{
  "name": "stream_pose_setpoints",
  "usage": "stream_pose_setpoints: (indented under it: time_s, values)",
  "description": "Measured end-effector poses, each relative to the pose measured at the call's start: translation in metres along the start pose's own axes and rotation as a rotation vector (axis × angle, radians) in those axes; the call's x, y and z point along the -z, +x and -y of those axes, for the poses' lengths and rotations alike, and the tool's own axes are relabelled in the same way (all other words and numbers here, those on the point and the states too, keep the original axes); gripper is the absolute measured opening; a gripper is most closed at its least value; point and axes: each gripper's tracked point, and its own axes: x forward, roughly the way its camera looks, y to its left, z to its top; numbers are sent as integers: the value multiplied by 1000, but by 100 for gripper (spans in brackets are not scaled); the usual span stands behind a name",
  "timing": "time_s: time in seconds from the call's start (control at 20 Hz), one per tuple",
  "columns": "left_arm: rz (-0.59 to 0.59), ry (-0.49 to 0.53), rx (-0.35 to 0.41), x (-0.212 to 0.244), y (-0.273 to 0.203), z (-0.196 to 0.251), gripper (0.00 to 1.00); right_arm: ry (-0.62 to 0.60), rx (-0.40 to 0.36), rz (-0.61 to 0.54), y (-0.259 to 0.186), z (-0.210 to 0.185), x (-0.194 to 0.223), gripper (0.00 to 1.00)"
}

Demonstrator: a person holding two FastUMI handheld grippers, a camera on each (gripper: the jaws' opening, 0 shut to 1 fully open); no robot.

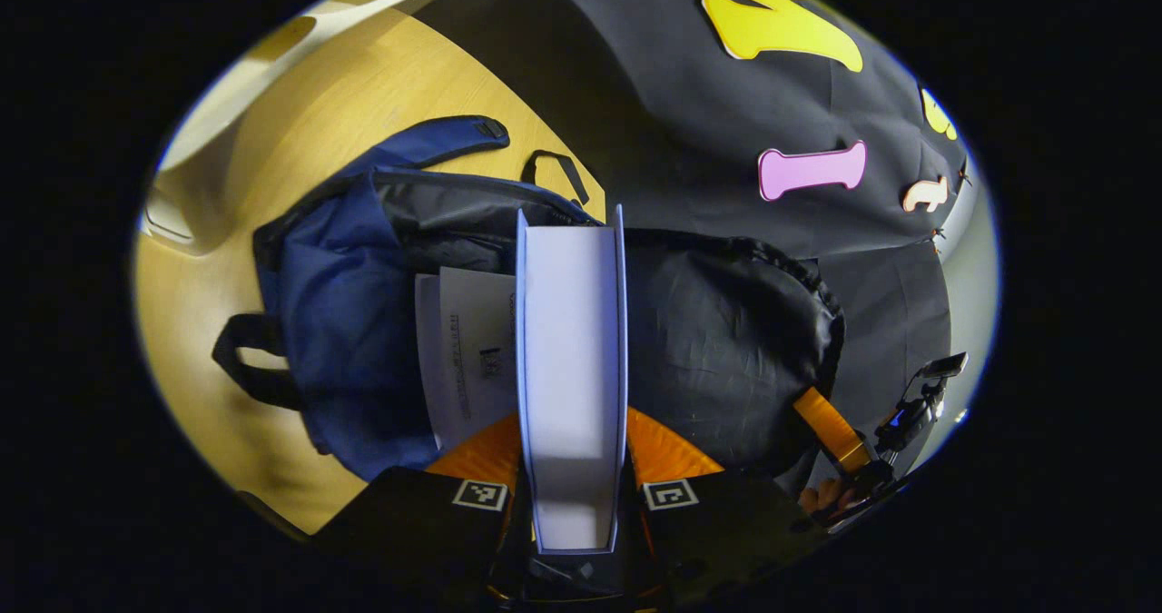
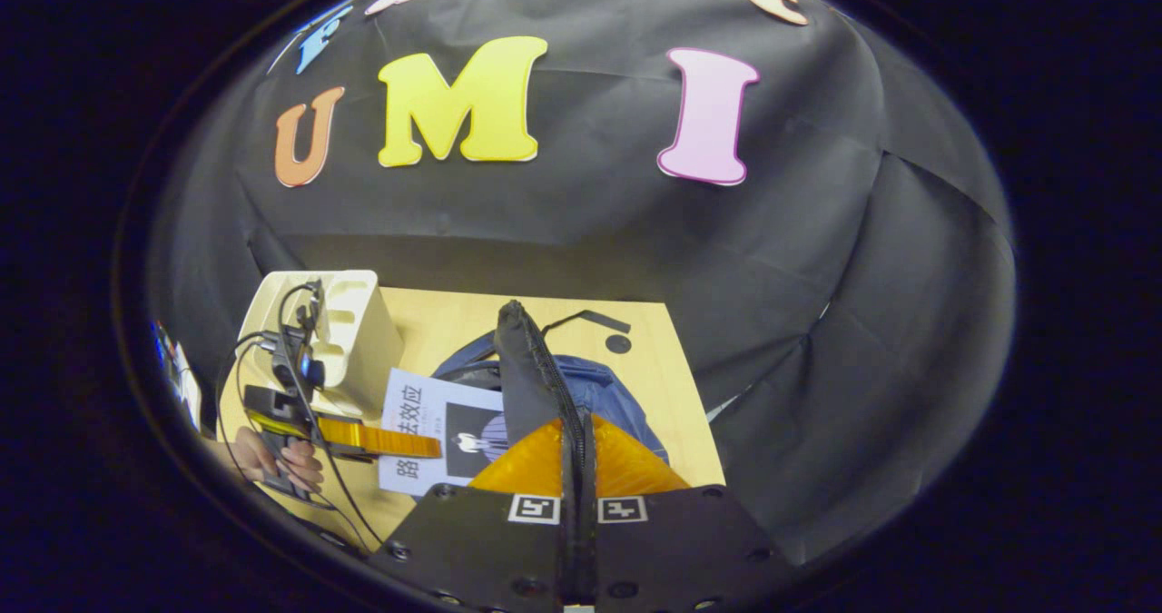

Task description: Open the schoolbag, grab two books from the bookshelf and put them into the schoolbag.

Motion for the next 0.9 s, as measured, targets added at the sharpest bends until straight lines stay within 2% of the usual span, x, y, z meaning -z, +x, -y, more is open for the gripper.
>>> stream_pose_setpoints:
  time_s: [0.3, 0.35, 0.4, 0.45, 0.5, 0.55, 0.7, 0.75, 0.8, 0.85, 0.9]
  values:
    - [-19, -65, 92, 6, 53, -7, 40, -15, -12, -3, 2, -7, -1, 1]
    - [-20, -66, 100, 6, 58, -7, 46, -13, -12, -4, 2, -7, -1, 1]
    - [-21, -65, 106, 5, 61, -7, 46, -13, -13, -5, 3, -7, -1, 0]
    - [-26, -67, 109, 5, 66, -8, 35, -14, -14, -8, 3, -8, 1, 1]
    - [-26, -65, 112, 4, 68, -8, 46, -14, -15, -7, 3, -9, 0, 1]
    - [-29, -67, 113, 3, 70, -9, 42, -16, -18, -7, 3, -9, 0, 0]
    - [-27, -65, 70, 1, 76, -23, 48, -13, -22, -12, 5, -12, 2, 1]
    - [-46, -73, 47, 3, 81, -30, 54, -11, -24, -15, 6, -12, 3, 0]
    - [-73, -89, 34, 6, 79, -32, 70, -10, -26, -15, 7, -13, 3, 0]
    - [-86, -105, 28, 5, 79, -32, 63, -9, -28, -15, 8, -14, 3, 1]
    - [-107, -105, 5, 7, 81, -33, 65, -7, -29, -15, 9, -14, 3, 1]
